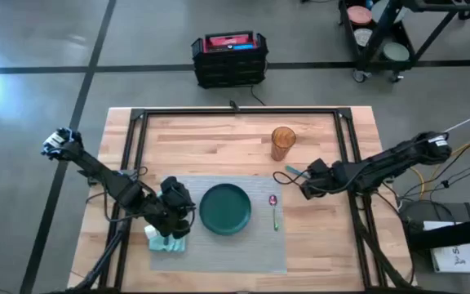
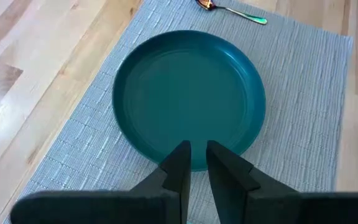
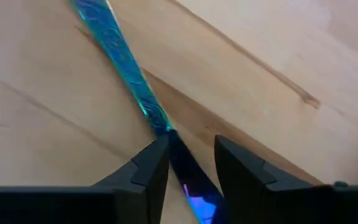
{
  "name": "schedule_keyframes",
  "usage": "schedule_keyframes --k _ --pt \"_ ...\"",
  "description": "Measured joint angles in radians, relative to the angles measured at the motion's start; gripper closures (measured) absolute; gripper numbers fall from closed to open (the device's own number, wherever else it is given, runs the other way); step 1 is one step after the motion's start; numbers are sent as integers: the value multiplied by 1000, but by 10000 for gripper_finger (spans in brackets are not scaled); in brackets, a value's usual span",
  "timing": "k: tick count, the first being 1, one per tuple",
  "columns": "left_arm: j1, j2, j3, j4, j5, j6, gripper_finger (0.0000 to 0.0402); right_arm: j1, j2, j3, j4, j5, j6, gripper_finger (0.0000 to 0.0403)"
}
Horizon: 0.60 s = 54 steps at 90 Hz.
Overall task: Set table place
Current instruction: Put the table knife to the right side of the dark green plate on the table mat
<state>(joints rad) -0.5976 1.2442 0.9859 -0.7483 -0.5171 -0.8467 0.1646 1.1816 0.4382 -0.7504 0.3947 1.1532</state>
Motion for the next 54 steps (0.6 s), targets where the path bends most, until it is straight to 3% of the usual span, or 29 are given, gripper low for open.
schedule_keyframes --k 26,54 --pt "-2 0 0 7 2 0 364 20 -2 -33 70 -71 94 261" --pt "-2 0 0 47 3 0 364 141 0 19 124 -245 275 315"
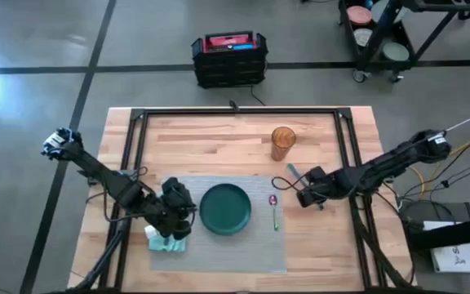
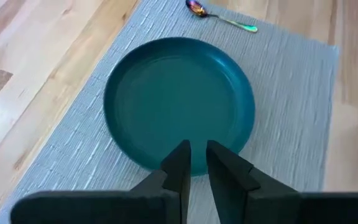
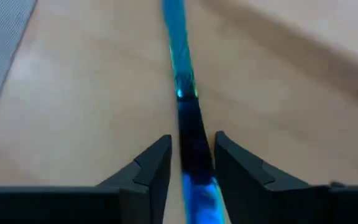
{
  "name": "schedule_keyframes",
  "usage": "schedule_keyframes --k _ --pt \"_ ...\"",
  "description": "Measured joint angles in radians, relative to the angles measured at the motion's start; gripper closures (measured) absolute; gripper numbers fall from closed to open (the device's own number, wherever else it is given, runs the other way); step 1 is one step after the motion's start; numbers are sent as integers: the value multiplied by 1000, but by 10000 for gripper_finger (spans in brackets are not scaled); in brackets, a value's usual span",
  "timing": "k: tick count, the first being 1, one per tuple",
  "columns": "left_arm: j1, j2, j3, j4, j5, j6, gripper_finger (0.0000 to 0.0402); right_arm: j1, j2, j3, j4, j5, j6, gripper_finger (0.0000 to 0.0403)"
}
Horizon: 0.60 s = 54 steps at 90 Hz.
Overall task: Set table place
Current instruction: Put the table knife to the right side of the dark green plate on the table mat
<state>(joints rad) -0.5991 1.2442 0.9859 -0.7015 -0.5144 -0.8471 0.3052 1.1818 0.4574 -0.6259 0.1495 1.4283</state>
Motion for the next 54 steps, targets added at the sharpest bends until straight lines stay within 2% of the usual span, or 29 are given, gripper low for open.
schedule_keyframes --k 12,30,54 --pt "0 0 0 24 0 0 364 68 8 -3 57 -13 51 343" --pt "-2 34 0 76 3 20 364 176 109 14 163 18 100 372" --pt "-2 175 0 311 54 131 364 266 263 137 139 89 110 401"
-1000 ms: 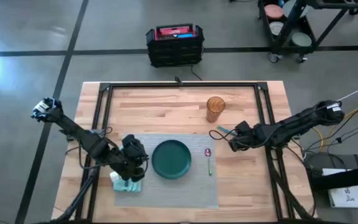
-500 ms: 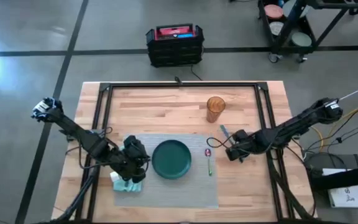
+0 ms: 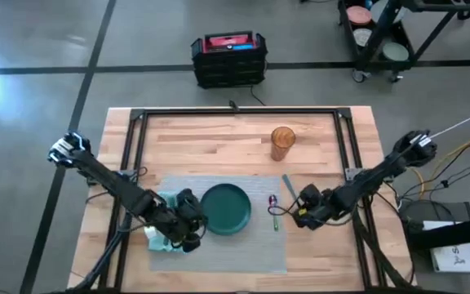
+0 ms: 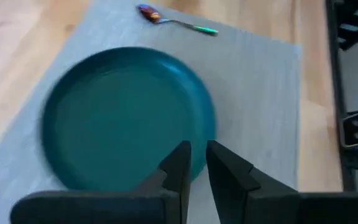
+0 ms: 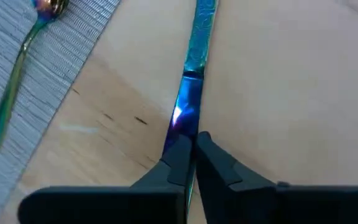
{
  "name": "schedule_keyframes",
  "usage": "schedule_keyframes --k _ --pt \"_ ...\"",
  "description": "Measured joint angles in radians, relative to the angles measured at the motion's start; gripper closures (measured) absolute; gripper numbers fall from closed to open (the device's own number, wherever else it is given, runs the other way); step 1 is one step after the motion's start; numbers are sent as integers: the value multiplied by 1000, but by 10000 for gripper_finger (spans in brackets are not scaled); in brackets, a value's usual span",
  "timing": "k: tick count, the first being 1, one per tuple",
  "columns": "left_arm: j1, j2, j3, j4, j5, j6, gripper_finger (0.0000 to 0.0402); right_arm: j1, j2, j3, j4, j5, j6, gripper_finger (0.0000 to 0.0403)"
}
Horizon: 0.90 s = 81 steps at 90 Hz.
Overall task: Set table place
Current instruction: Put the table knife to the right side of the dark green plate on the table mat
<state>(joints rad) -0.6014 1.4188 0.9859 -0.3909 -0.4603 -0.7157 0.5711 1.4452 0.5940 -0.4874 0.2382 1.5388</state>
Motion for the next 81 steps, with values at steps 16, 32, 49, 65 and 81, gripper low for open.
schedule_keyframes --k 16,32,49,65,81 --pt "0 84 0 168 2 17 364 27 64 76 28 -42 -26 403" --pt "3 177 1 367 26 80 364 54 118 111 14 -22 -7 402" --pt "8 285 32 494 33 91 364 97 136 145 24 -25 51 402" --pt "21 432 245 358 34 162 365 123 145 167 28 -43 66 402" --pt "53 624 505 302 21 281 366 130 144 168 33 -41 34 403"
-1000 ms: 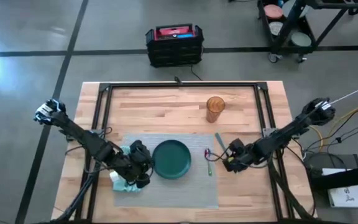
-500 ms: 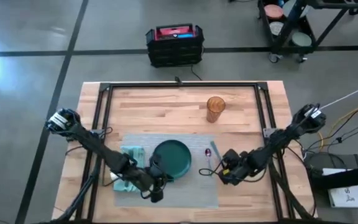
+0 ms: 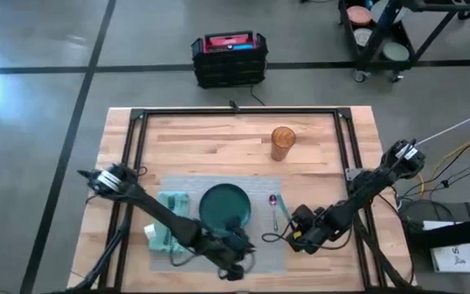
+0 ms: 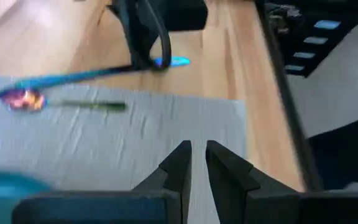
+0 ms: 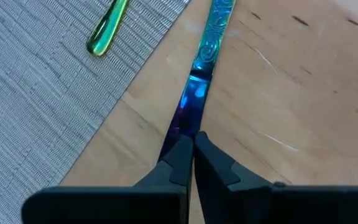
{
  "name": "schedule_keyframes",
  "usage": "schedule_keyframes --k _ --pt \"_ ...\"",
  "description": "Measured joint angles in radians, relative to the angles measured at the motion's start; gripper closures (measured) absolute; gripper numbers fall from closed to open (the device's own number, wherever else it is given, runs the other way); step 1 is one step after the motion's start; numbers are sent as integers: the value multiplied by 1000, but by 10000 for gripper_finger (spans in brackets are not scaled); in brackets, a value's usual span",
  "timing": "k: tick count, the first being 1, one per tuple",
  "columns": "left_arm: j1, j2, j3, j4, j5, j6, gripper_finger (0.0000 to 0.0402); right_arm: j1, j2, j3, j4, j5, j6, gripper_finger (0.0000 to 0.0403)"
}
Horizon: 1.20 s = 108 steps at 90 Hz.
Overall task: Set table place
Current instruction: Put the table knife to the right side of the dark green plate on the table mat
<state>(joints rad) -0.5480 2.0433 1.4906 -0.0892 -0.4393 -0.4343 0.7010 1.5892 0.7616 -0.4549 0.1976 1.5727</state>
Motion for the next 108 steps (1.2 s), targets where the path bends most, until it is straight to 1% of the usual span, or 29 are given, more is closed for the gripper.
schedule_keyframes --k 10,21,32,37,46,54,62,69,80,84,87,93,99,108 --pt "23 109 127 -5 -19 4 366 0 -2 0 -1 6 -51 403" --pt "48 209 248 -8 -17 -1 366 0 -26 0 -14 6 -112 403" --pt "63 287 352 -8 -14 5 366 0 -93 0 -50 20 -167 403" --pt "70 309 387 -10 -14 5 366 3 -132 0 -94 26 -181 403" --pt "83 337 421 -14 -15 1 366 25 -211 2 -183 41 -194 403" --pt "97 348 426 -16 -14 -29 366 72 -285 0 -289 93 -196 403" --pt "106 352 419 0 -15 -47 366 139 -340 -3 -317 157 -175 403" --pt "110 352 406 11 -15 -66 366 213 -372 -20 -295 221 -164 403" --pt "111 386 397 83 -14 -96 366 328 -350 -70 -157 314 -210 403" --pt "111 409 401 136 -2 -98 366 359 -323 -87 -77 357 -237 403" --pt "112 424 411 140 8 -99 366 377 -299 -99 -15 377 -256 403" --pt "118 454 443 116 21 -117 366 402 -258 -123 35 407 -299 403" --pt "123 483 489 67 23 -135 366 410 -193 -126 109 415 -337 403" --pt "136 494 558 -53 23 -151 366 411 -113 -131 101 414 -368 403"
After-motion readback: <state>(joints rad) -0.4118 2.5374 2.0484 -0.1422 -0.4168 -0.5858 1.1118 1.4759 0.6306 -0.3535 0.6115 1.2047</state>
